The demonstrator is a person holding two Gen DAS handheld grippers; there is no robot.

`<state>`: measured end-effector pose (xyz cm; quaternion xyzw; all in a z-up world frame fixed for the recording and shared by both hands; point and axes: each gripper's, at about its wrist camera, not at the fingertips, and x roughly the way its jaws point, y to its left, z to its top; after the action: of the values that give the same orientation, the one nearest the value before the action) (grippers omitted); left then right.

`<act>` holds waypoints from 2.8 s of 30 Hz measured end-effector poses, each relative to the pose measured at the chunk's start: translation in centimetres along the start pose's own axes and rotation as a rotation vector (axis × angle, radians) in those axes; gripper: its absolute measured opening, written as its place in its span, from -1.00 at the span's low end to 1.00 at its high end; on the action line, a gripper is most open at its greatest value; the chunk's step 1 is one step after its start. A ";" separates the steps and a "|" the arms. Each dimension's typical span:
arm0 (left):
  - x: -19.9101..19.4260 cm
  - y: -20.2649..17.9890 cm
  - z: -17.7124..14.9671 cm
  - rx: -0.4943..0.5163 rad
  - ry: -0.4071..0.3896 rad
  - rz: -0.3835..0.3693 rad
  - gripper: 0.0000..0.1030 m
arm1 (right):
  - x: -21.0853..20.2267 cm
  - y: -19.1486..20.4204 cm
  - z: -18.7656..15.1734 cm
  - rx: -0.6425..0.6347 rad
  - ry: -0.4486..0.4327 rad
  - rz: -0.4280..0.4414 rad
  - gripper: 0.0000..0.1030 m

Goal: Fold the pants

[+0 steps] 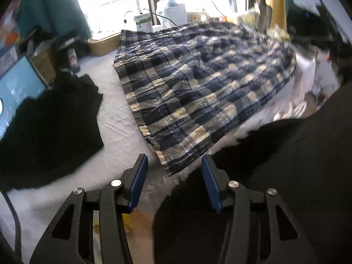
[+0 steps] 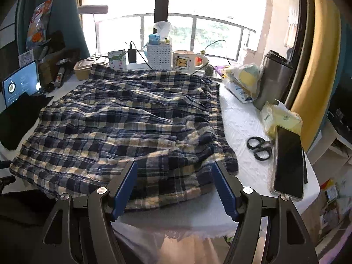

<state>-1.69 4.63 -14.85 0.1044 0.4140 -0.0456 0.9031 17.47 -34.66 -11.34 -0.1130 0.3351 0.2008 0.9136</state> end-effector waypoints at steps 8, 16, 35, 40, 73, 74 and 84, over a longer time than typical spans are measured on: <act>1.1 -2.0 1.0 0.168 -0.043 0.170 -0.02 | 0.5 -2.5 -1.3 0.021 0.028 -0.058 0.39; 0.5 -1.9 1.7 0.141 -0.074 0.067 -0.52 | 1.5 -5.6 -3.5 0.011 0.071 -0.113 0.68; -1.2 2.7 5.6 -0.092 -0.196 -0.090 -0.97 | 4.4 -3.5 -2.0 -0.246 -0.083 -0.057 0.68; -2.1 3.7 6.0 -0.129 -0.250 -0.097 -0.96 | 6.3 -3.7 -2.0 -0.248 -0.048 0.003 0.62; -3.7 8.3 14.8 -0.252 -0.498 -0.084 -0.98 | 4.1 -8.1 7.2 0.095 -0.351 0.227 -0.76; -3.5 8.5 15.0 -0.261 -0.495 -0.085 -0.98 | 4.2 -8.1 7.6 0.100 -0.355 0.225 -0.76; -1.9 10.7 18.7 -0.289 -0.486 -0.073 -0.98 | 6.2 -9.8 12.2 0.146 -0.390 0.220 -0.99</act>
<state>12.70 10.86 0.09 -0.0544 0.1910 -0.0423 0.9792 33.00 -37.50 -5.56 0.0315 0.1763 0.2923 0.9394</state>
